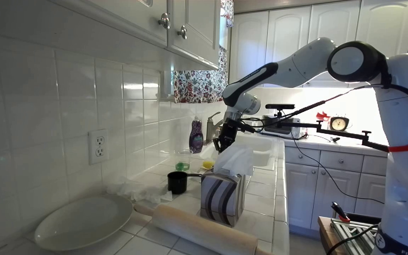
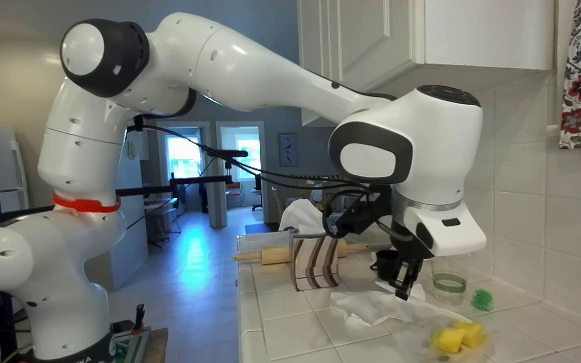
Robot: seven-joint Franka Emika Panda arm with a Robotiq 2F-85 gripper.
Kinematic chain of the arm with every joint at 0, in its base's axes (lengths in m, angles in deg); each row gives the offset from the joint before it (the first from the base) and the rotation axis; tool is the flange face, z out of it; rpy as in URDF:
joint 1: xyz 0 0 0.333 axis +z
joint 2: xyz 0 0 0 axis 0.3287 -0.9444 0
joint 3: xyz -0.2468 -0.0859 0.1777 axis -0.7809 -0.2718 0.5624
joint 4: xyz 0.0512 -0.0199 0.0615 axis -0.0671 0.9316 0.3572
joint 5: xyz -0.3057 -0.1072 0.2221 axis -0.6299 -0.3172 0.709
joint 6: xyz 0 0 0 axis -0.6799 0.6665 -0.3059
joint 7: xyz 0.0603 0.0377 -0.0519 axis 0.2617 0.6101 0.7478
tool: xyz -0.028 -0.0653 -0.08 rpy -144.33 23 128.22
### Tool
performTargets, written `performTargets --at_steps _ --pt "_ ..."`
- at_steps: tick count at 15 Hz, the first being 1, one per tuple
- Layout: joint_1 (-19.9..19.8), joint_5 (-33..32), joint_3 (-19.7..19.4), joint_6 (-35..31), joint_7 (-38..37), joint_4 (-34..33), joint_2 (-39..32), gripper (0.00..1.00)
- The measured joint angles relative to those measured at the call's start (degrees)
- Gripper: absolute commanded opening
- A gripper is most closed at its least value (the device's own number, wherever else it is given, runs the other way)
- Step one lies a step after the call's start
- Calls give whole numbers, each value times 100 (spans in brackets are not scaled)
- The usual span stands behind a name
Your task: Pick up the knife from the counter and cut the butter on the paper
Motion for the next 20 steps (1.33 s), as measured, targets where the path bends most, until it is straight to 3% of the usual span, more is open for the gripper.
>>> performTargets --at_steps 14,20 --pt "95 -44 0 -32 85 203 180 1" --pt "127 -524 0 -26 289 230 181 1"
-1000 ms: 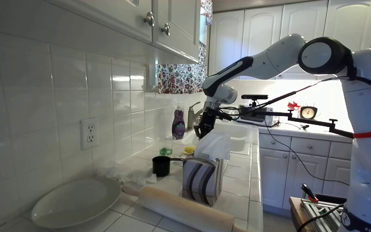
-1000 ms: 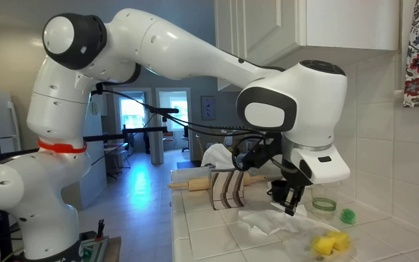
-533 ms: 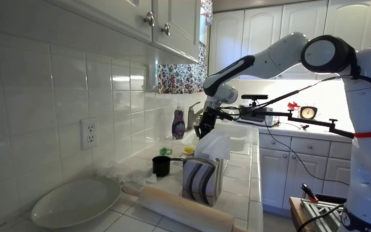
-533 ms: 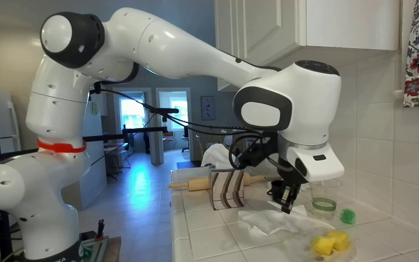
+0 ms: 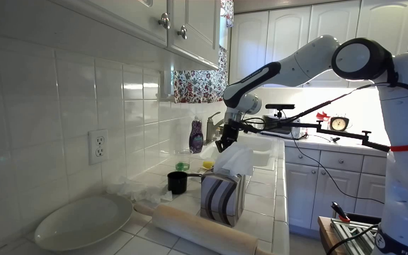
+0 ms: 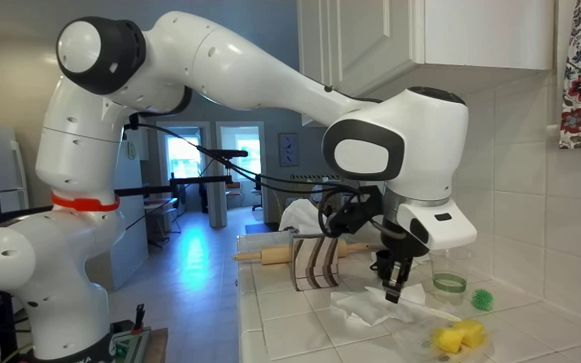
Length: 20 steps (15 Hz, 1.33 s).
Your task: Pick up the knife from the counter and cut the butter on the paper
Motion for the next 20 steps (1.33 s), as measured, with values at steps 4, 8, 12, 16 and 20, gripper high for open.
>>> performTargets --at_steps 4,8,12,16,20 --pt "20 -277 0 -8 250 13 0 1" --pt "58 -301 2 -74 525 26 0 1" --pt "87 -302 31 -80 678 44 0 1" --pt "175 -302 48 -82 683 153 40 1" --pt "289 -302 55 -111 665 456 223 1"
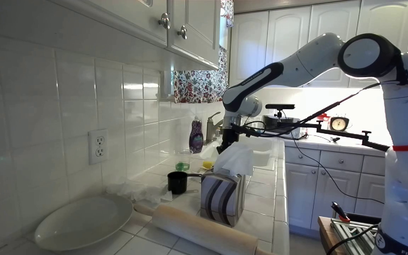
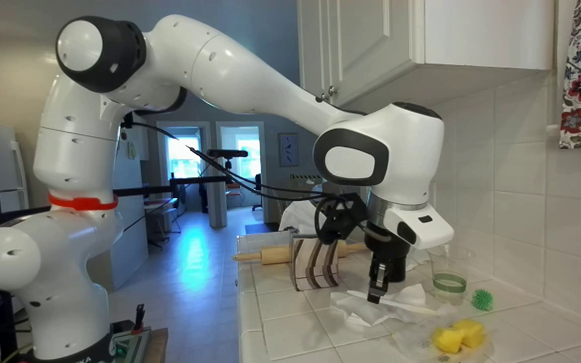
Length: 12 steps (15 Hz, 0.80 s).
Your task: Pick up the knife from the counter and cut the butter on the paper
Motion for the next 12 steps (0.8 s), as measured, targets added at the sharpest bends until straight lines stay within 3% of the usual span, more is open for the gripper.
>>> performTargets --at_steps 12 --pt "319 -175 64 -317 -135 784 557 1"
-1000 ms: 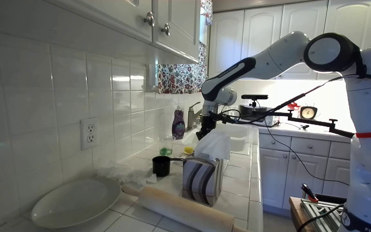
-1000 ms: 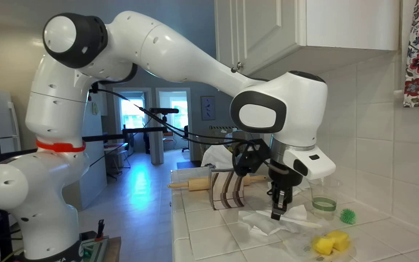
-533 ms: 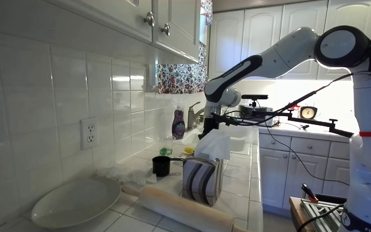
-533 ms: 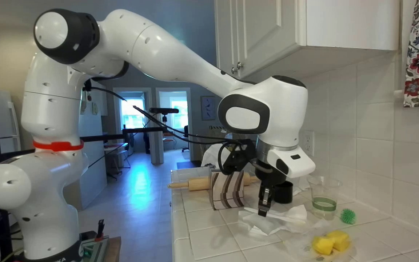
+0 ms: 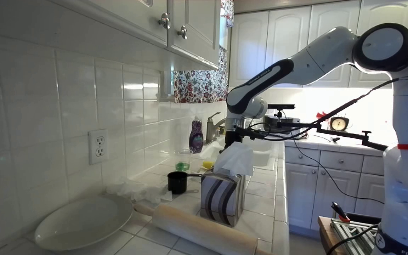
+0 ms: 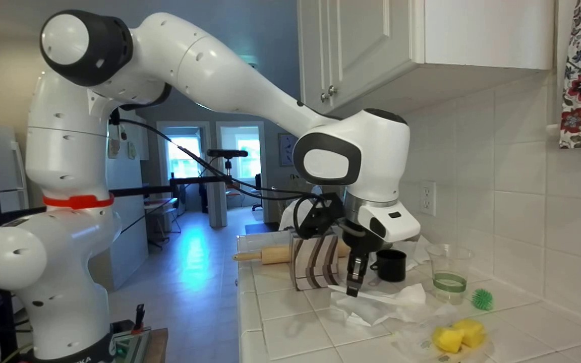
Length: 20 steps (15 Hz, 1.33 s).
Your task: Pick up the knife from the counter and cut the butter on the paper
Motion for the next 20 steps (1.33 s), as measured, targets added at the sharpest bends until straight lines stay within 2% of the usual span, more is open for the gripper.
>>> performTargets --at_steps 9,10,11,13,20 --pt "93 -104 42 -3 0 18 0 1" --pt "103 -122 45 -3 0 18 0 29" --pt "112 -131 46 -3 0 18 0 31" --pt "118 -132 49 -5 0 18 0 43" --pt "118 -132 49 -60 2 19 38 96"
